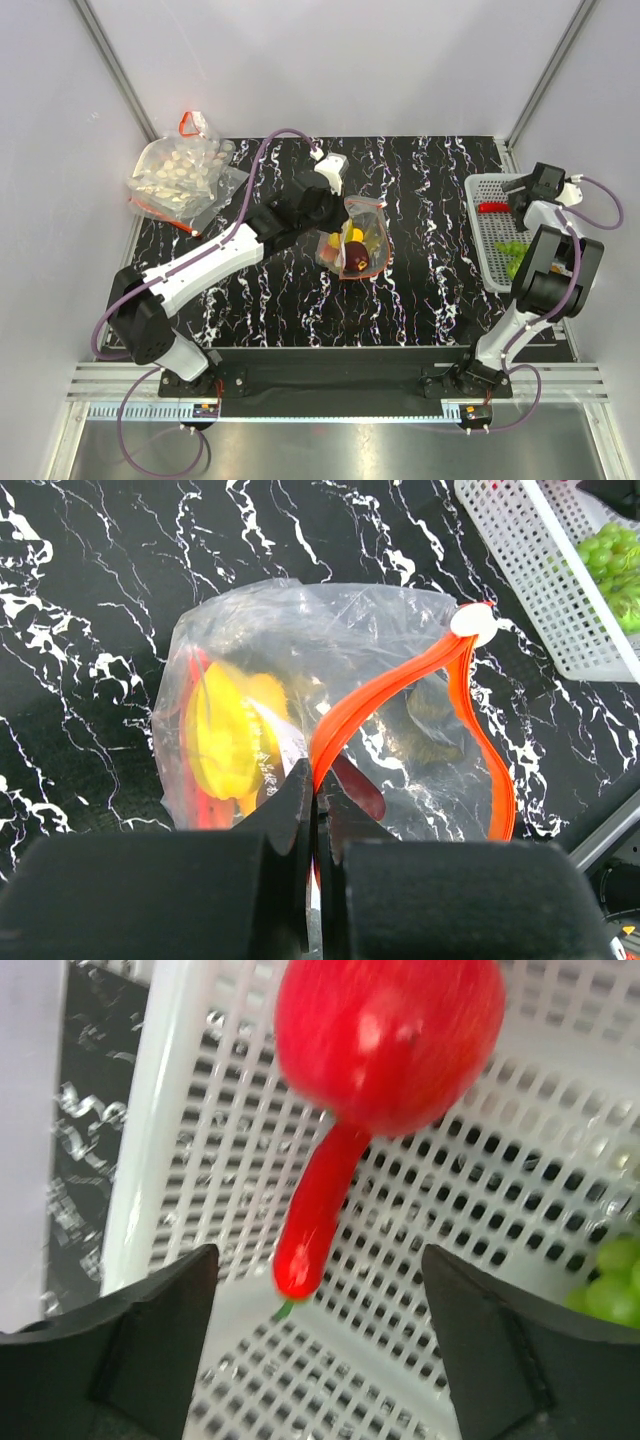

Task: Place the food in the zip-top bag and seal the zipper
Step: Pick up the fake vegetable from the bin.

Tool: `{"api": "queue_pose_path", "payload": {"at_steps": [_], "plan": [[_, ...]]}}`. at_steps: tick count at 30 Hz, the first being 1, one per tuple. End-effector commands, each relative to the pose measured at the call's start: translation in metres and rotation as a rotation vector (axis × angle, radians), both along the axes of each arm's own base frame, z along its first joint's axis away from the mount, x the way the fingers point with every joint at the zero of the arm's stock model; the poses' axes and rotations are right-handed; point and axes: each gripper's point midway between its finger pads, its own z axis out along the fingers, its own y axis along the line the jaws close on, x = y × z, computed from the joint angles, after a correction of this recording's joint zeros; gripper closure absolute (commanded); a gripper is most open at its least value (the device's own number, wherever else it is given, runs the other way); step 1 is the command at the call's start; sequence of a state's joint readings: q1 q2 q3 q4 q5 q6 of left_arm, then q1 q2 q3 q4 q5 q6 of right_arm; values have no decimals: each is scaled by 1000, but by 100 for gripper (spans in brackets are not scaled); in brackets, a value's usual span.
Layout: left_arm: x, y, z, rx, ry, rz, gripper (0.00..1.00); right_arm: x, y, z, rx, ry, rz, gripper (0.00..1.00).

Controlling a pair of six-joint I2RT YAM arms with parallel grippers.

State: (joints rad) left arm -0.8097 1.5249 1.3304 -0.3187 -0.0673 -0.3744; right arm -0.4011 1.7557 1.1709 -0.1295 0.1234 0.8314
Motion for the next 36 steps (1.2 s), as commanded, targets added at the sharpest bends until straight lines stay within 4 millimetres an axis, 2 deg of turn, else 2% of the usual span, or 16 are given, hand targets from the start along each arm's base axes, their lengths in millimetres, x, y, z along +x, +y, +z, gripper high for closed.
{"api": "queue_pose_path", "payload": {"at_steps": [1, 3, 4, 11, 12, 13, 16, 21, 30, 36], "plan": [[9, -4, 25, -69, -71, 11, 100, 27, -40, 36, -173, -41, -66, 9], [9, -6, 22, -67, -67, 5, 100, 26, -48, 30, -214, 40, -55, 1], [10, -7, 21, -65, -64, 5, 100, 29, -50, 25, -216, 77, -42, 0], [7, -10, 15, -67, -49, -16, 100, 40, -61, 21, -282, 84, -16, 0], [7, -10, 13, -64, -48, -18, 100, 39, -65, 13, -287, 117, -29, 0], [7, -10, 12, -63, -46, -18, 100, 37, -67, 16, -281, 153, -43, 0], [5, -11, 12, -67, -43, -26, 100, 36, -72, 3, -266, 234, -53, 0], [2, -12, 9, -71, -36, -37, 100, 32, -78, -12, -269, 272, -86, 0], [0, -12, 8, -75, -32, -43, 100, 19, -86, -12, -304, 286, -160, 0], [0, -9, 10, -71, -42, -34, 100, 8, -94, -8, -354, 277, -208, 6]]}}
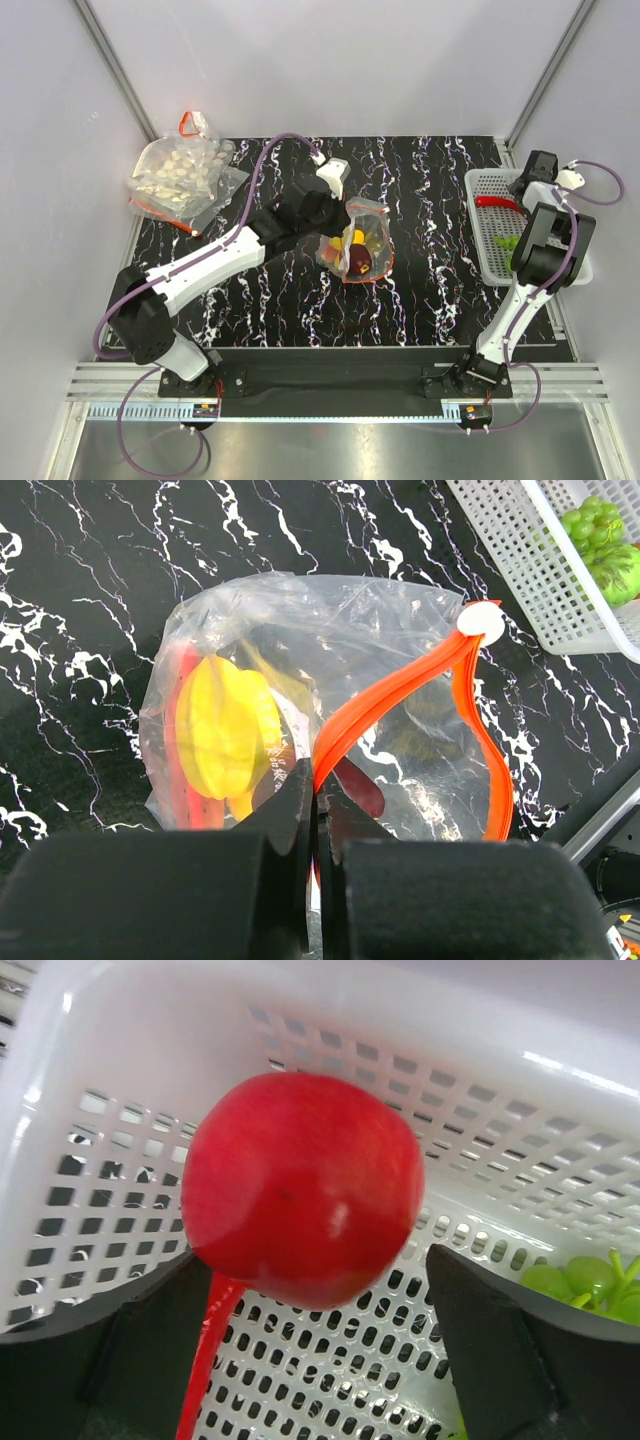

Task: Place the food in the zip-top bag and seal the zipper
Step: Pick up the fake vegetable from the bin.

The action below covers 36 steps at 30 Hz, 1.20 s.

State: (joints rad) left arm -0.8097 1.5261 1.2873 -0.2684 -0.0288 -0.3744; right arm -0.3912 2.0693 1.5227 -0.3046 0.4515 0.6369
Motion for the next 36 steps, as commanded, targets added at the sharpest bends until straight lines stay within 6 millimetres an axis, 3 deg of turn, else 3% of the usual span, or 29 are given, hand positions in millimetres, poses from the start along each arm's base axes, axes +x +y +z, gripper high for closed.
{"api": "queue_pose_path", "payload": {"at_steps": [1, 5, 11, 12, 15, 16, 19, 28, 32, 36], "plan": [[4, -2, 20, -53, -51, 1, 100, -10, -24, 31, -121, -68, -96, 9], [3, -3, 20, -55, -50, -4, 100, -4, -13, 36, -91, -116, -39, 24], [-2, -3, 26, -63, -57, -16, 100, -7, 5, 56, -83, -219, 42, 33], [-2, -2, 27, -65, -60, -16, 100, -7, 6, 67, -90, -250, 47, 32], [-2, -1, 25, -59, -59, -13, 100, -5, 17, 61, -59, -254, 109, 25], [-2, -1, 25, -61, -60, -13, 100, 0, 18, 61, -48, -257, 117, 18], [-2, -1, 27, -60, -67, -10, 100, 13, 25, 49, 34, -245, 137, 13], [3, 1, 25, -39, -77, 9, 100, 56, 55, 30, 296, -397, 154, 18], [1, -2, 24, -52, -65, -9, 100, 60, 65, 16, 358, -395, 149, 22], [-4, -5, 21, -58, -52, -29, 100, 59, 62, 5, 333, -317, 166, 23]]}}
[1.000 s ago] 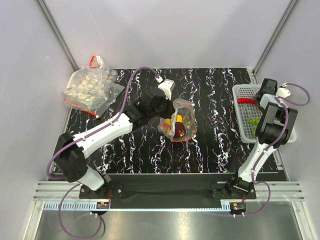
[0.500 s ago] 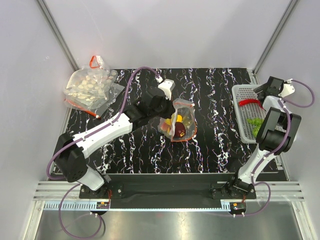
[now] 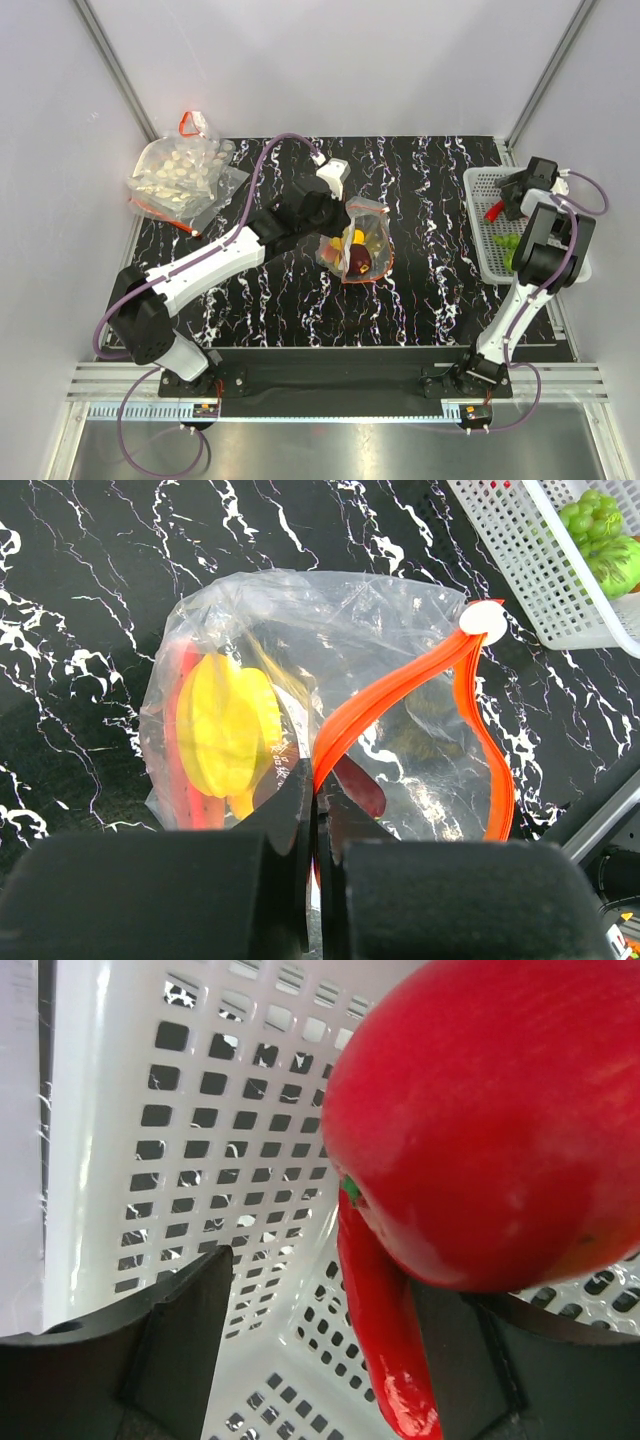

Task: Place the food in the zip-top bag and seal the zipper
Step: Pick up the fake vegetable from the bin.

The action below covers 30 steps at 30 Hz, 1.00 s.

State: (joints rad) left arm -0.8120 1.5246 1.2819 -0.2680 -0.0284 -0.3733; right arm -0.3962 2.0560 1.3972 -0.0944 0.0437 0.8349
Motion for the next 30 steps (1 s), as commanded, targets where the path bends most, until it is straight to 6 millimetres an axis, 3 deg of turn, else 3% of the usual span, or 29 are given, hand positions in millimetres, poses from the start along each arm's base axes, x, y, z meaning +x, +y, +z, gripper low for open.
{"api": "queue_pose_path", "payload": {"at_steps": [1, 9, 17, 20, 21, 22, 25, 26, 28, 30], "plan": [[-3, -5, 24, -63, -55, -27, 100, 16, 1, 13, -4, -1, 39, 23], [-3, -4, 20, -59, -51, -26, 100, 7, 15, -3, -16, 119, 136, 35], [-4, -5, 17, -57, -47, -30, 100, -14, 29, -12, -76, 199, 146, 36], [-3, -5, 19, -57, -51, -28, 100, -13, 34, -14, -62, 200, 183, 61], [-3, -5, 18, -55, -50, -26, 100, -13, 35, -11, -60, 199, 187, 72], [-3, -5, 17, -54, -50, -25, 100, -14, 36, -8, -61, 191, 187, 77], [-3, -5, 16, -50, -47, -26, 100, -17, 37, 19, -94, 127, 185, 78], [-2, -5, 15, -46, -46, -27, 100, -17, 37, 41, -117, 84, 186, 78], [-3, -6, 16, -46, -44, -33, 100, -25, 42, 56, -142, 60, 225, 78], [-3, -7, 16, -44, -44, -35, 100, -33, 49, 87, -174, -1, 259, 78]]}}
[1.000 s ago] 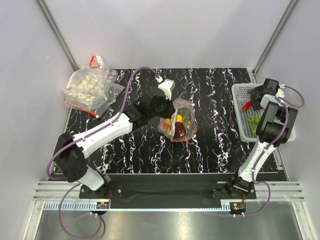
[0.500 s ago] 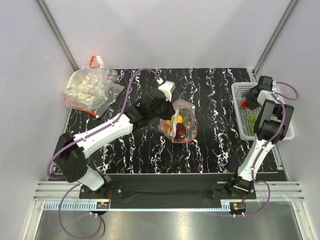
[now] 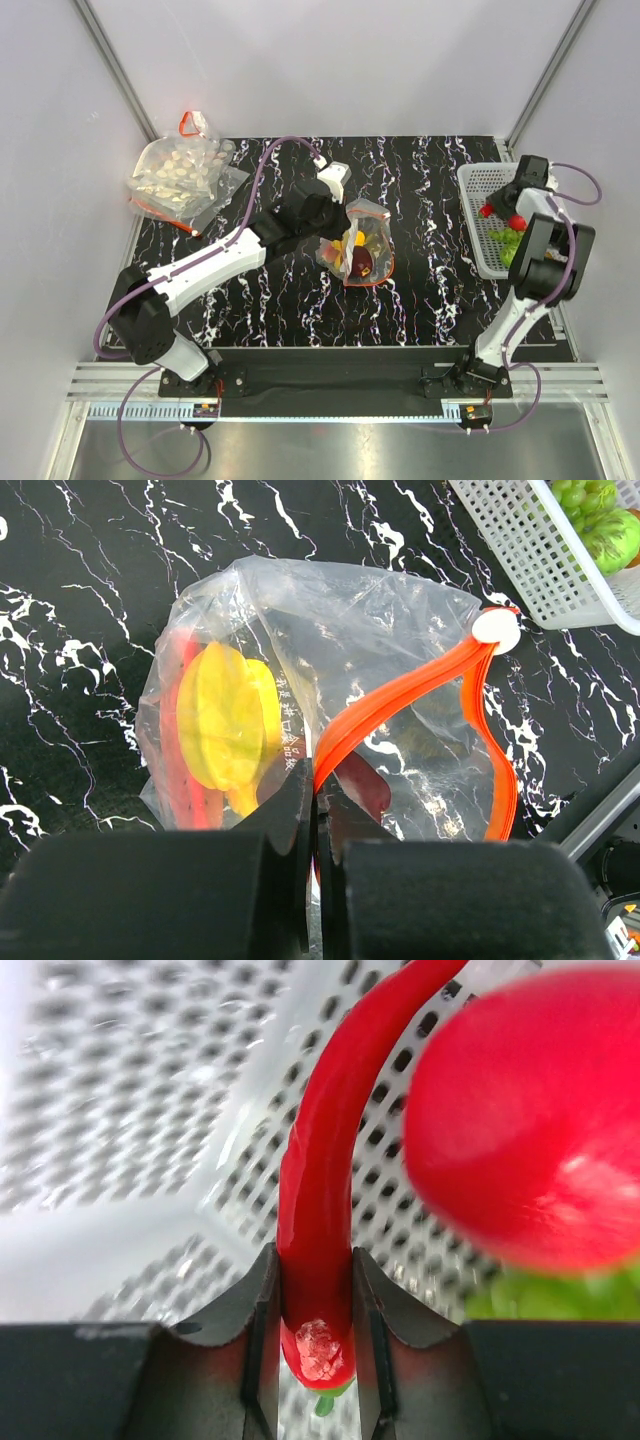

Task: Place the food in the zip-top bag and seal the zipper
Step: Pick up the fake vegetable from the bin, then place the fake vegetable in the zipper food storage bag.

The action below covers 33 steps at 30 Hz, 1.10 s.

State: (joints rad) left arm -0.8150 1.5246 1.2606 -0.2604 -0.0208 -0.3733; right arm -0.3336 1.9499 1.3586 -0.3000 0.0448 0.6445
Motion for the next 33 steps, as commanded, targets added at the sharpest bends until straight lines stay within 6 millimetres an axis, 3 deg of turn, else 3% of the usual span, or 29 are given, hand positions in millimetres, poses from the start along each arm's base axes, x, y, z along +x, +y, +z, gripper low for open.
{"api": "queue_pose_path", "payload": {"at_steps": [1, 2, 5, 9, 15, 16, 19, 23, 26, 33], "plan": [[1, -7, 24, -46, -56, -27, 100, 4, 12, 93, -78, -214, 111, 78], [0, -8, 25, -42, -55, -32, 100, -4, 18, 111, -89, -257, 131, 78], [-3, -12, 28, -30, -59, -50, 100, -18, 37, 136, -72, -322, 200, 78], [-5, -13, 36, -21, -75, -49, 100, -35, 72, 152, 22, -365, 341, 78], [-4, -10, 49, -9, -85, -26, 100, -77, 158, 175, 143, -436, 658, 81], [-2, -9, 52, -4, -82, -16, 100, -89, 181, 179, 148, -440, 738, 81], [0, -4, 45, 46, -57, 2, 100, -113, 227, 188, 171, -449, 924, 80], [4, -2, 48, 71, -53, 22, 100, -157, 271, 206, 223, -521, 1114, 81], [9, 0, 45, 92, -47, 40, 100, -187, 296, 217, 243, -565, 1219, 80], [20, -2, 38, 86, 3, 39, 100, -239, 321, 226, 312, -609, 1363, 82]]}}
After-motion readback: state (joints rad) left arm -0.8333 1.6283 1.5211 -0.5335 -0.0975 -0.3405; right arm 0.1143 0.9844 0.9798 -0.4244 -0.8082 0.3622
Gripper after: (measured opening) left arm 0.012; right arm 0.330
